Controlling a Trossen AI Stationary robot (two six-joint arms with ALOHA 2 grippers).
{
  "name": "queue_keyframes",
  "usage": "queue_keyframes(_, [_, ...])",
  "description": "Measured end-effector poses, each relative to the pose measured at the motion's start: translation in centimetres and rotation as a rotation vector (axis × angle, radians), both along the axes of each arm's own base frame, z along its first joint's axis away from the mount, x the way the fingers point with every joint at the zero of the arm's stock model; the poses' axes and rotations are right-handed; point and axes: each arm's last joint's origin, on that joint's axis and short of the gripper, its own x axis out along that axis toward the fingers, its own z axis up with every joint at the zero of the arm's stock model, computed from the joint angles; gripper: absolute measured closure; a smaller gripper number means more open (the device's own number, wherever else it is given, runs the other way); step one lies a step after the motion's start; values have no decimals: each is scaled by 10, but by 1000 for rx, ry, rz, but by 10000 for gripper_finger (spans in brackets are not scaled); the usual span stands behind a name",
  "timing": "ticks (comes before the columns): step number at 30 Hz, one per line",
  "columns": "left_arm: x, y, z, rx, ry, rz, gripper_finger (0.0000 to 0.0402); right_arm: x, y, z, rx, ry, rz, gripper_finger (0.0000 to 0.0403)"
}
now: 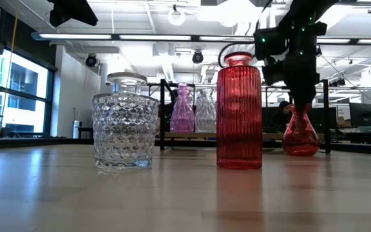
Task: Sort vases onto shelf
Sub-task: Put the red vase on the shelf
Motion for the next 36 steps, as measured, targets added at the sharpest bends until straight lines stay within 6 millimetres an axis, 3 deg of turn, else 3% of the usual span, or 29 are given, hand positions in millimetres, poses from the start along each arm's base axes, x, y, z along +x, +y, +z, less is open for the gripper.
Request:
queue_keyframes(8, [0,0,0,-17,-9,16,367,-7,5,-16,62,11,-11,254])
queue_keyframes(11, [0,0,0,-17,-8,16,367,-5,4,-14,52,2,-1,292])
queue_keyframes(15, [0,0,0,-14,-8,20,367,-2,1,-8,7,-10,31,373])
queue_keyframes(17, [0,0,0,-13,-8,21,367,0,0,-6,-2,-21,46,388])
queue_keyframes(19, [0,0,0,-12,-7,22,367,2,-1,-2,-24,-25,39,379])
queue_keyframes(22, [0,0,0,-12,-7,22,367,7,-4,8,-38,-56,35,370])
queue_keyframes(29, [0,0,0,-12,-10,22,367,21,-11,51,-80,-174,35,393])
queue_keyframes(33, [1,0,1,-9,-18,22,367,25,-24,75,-154,-223,-25,389])
queue_keyframes(36, [1,1,2,0,-33,27,367,26,-41,80,-177,-218,-68,395])
